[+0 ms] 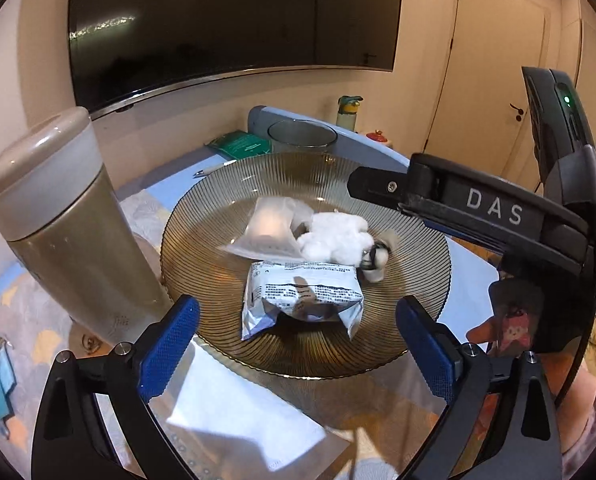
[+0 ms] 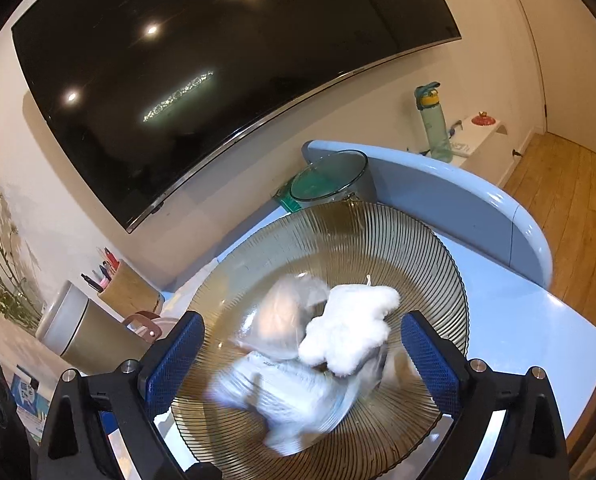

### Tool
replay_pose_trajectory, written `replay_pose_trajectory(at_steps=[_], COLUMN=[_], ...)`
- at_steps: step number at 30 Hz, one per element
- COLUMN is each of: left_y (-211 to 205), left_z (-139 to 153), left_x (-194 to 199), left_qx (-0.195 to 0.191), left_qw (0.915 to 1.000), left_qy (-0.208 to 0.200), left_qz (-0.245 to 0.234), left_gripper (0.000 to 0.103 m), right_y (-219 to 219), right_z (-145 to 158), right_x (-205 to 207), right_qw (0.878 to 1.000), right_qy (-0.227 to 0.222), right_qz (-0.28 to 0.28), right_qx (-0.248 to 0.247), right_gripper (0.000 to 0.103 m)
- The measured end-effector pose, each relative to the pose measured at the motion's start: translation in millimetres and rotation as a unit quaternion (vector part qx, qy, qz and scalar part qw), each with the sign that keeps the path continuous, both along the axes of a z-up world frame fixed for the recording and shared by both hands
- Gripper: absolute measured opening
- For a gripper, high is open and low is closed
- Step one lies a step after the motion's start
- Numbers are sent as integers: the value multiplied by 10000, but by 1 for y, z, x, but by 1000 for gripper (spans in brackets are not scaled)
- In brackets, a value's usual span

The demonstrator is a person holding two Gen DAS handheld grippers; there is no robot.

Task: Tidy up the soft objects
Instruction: 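Open both tools to release the pack and charm into the bowl, then move both open tools back over the bed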

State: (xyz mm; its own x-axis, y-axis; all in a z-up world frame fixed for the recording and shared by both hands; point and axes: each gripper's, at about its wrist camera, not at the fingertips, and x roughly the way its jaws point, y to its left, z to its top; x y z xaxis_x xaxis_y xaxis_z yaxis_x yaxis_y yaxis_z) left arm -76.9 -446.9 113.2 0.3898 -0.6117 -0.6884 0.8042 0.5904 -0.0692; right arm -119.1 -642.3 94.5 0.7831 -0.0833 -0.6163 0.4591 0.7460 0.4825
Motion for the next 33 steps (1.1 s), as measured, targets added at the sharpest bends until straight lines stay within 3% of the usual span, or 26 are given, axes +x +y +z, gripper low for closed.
replay_pose_trajectory(at_steps=[15,26,33], left_y=[52,137,207], left_z=[10,-3,-7], left_x=[-10,7,29], left_qx=[-58,106,156], left_qw=[9998,9976,9929], left_qy=[108,133,147], left_qz=[171,672,1172], left_gripper=[99,99,99], right_y=[31,99,145], right_z=[9,-15,-1], right_x=[-14,-22,-14], right_qw=[9998,9967,9974], right_qy=[-74,-258,-338], right_qz=[-63,54,278], right_qx=[170,769,574], right_gripper=[99,99,99])
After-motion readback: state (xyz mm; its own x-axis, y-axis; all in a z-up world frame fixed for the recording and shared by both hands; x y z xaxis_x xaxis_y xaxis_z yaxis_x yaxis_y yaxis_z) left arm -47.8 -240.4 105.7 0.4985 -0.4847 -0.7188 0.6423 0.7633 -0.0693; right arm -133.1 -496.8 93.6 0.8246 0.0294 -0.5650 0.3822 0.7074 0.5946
